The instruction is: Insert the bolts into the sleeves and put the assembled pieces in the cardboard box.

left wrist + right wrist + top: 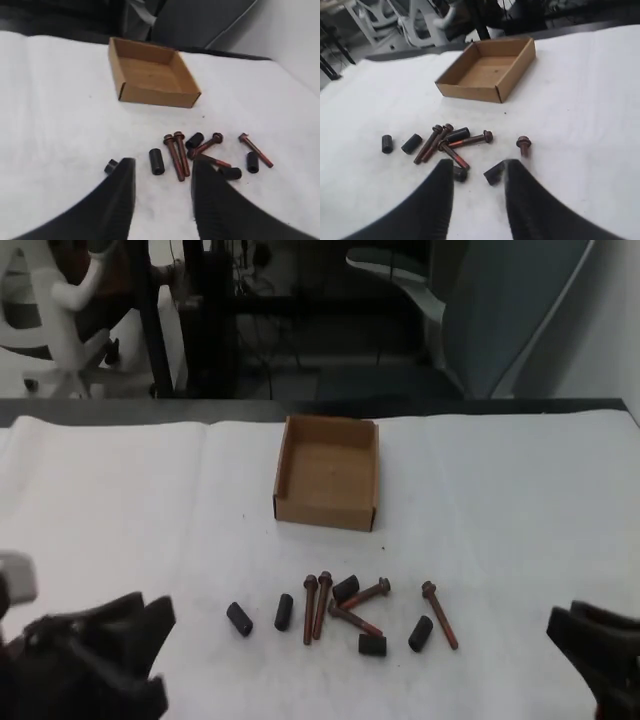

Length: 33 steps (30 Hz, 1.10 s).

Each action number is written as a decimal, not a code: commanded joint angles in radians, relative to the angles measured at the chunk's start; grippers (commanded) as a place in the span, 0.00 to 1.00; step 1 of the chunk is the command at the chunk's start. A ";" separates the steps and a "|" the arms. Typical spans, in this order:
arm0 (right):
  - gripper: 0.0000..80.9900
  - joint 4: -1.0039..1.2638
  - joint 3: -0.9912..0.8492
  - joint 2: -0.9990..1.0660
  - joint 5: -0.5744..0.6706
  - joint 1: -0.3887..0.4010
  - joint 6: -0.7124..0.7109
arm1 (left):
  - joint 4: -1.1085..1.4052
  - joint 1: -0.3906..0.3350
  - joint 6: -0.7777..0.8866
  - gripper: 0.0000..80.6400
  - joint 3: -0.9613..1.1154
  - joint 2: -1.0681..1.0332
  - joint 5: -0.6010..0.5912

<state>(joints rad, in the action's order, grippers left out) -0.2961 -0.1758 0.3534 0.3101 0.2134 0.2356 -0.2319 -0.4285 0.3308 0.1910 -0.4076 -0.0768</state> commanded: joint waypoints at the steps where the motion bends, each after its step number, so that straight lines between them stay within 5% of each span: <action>1: 0.42 -0.049 -0.118 0.165 -0.021 0.025 -0.049 | -0.045 -0.089 0.011 0.45 0.103 -0.156 0.151; 5: 0.42 -0.078 -0.271 0.450 -0.043 0.045 -0.074 | -0.187 -0.167 0.071 0.40 0.280 -0.470 0.278; 12: 0.42 -0.129 -0.526 0.898 -0.089 0.053 -0.210 | -0.373 -0.166 0.215 0.20 0.580 -0.915 0.263; 24: 0.42 -0.318 -0.778 1.286 -0.119 0.105 -0.296 | -0.356 -0.127 0.271 0.20 0.742 -1.185 0.174; 26: 0.45 -0.307 -0.783 1.291 -0.137 0.124 -0.316 | -0.356 -0.113 0.266 0.30 0.742 -1.185 0.179; 30: 0.60 -0.275 -0.783 1.290 -0.184 0.149 -0.323 | -0.360 -0.090 0.275 0.87 0.742 -1.185 0.176; 33: 0.61 -0.245 -0.783 1.290 -0.224 0.154 -0.323 | -0.384 -0.081 0.327 0.87 0.742 -1.185 0.181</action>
<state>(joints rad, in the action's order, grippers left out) -0.5685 -0.9481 1.6456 0.1166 0.3637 -0.0785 -0.6008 -0.5153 0.6219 0.9244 -1.5956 0.0952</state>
